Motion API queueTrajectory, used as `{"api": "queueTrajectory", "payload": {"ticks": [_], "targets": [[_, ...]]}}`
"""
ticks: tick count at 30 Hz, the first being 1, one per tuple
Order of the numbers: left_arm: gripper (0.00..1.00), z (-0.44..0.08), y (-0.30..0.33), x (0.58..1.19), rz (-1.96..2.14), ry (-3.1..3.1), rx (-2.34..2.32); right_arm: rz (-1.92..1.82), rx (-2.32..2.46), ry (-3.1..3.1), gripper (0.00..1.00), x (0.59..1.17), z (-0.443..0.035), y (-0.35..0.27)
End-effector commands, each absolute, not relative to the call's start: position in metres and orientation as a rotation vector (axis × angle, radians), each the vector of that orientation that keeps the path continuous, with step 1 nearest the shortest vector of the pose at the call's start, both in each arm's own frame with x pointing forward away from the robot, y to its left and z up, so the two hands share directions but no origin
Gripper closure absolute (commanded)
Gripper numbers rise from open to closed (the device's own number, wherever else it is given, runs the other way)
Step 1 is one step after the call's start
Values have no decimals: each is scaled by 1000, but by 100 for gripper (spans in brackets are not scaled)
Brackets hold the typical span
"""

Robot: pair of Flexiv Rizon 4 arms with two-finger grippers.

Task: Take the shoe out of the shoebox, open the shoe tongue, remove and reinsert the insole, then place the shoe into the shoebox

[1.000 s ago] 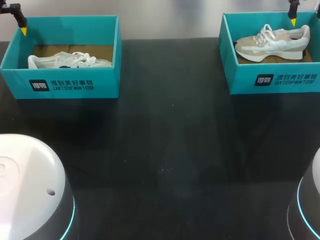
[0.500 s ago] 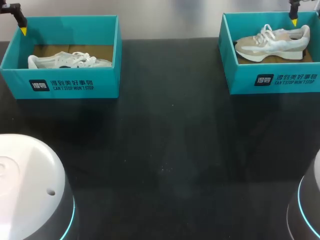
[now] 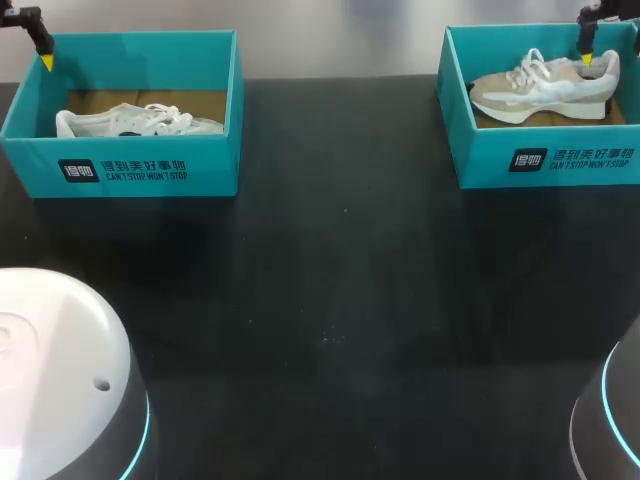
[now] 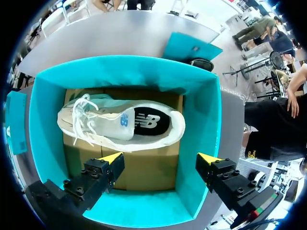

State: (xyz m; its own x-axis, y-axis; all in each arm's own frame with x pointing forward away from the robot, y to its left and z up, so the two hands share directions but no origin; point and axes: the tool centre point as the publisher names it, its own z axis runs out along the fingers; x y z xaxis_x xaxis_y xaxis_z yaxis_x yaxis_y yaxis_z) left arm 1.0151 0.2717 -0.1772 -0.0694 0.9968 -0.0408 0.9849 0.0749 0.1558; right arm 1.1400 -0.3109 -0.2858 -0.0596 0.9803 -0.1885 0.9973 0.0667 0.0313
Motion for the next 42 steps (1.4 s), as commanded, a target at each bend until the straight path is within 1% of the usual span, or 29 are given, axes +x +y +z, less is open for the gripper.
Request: {"api": "queueTrajectory", "payload": {"ticks": [1,18,19,20,21,22,24,26,28,29,31,32,33,34,36,37,39,42], "targets": [[0,-177,272,1014,135,2198,2044,-167,2067,2172,0,1157,-296,-317],[0,-177,272,1014,135,2198,2044,-203,2104,2134,0,1179,-318,-331],[0,-177,272,1014,135,2198,2044,-203,2112,2129,3,1180,-320,-332],[0,-177,272,1014,135,2198,2044,-206,2115,2123,9,1180,-321,-333],[0,-177,272,1014,135,2198,2044,-206,2115,2122,10,1180,-322,-333],[0,-177,272,1014,135,2198,2044,-207,2115,2120,14,1181,-324,-334],[0,-177,272,1014,135,2198,2044,-210,2119,2117,17,1182,-328,-336],[0,-177,272,1014,135,2198,2044,-220,2124,2117,16,1184,-331,-337],[0,-177,272,1014,135,2198,2044,-225,2126,2115,27,1186,-333,-338],[0,-177,272,1014,135,2198,2044,-226,2127,2114,28,1186,-334,-339],[0,-177,272,1014,135,2198,2044,-229,2139,2106,39,1187,-337,-341],[0,-177,272,1014,135,2198,2044,-228,2143,2104,41,1188,-338,-342],[0,-177,272,1014,135,2198,2044,-229,2146,2104,47,1188,-340,-343],[0,-177,272,1014,135,2198,2044,-233,2148,2104,50,1188,-342,-343],[0,-177,272,1014,135,2198,2044,-238,2147,2104,49,1189,-344,-343],[0,-177,272,1014,135,2198,2044,-244,2149,2103,47,1189,-346,-344],[0,-177,272,1014,135,2198,2044,-250,2157,2100,38,1189,-348,-345],[0,-177,272,1014,135,2198,2044,-255,2163,2097,40,1188,-351,-348]]}}
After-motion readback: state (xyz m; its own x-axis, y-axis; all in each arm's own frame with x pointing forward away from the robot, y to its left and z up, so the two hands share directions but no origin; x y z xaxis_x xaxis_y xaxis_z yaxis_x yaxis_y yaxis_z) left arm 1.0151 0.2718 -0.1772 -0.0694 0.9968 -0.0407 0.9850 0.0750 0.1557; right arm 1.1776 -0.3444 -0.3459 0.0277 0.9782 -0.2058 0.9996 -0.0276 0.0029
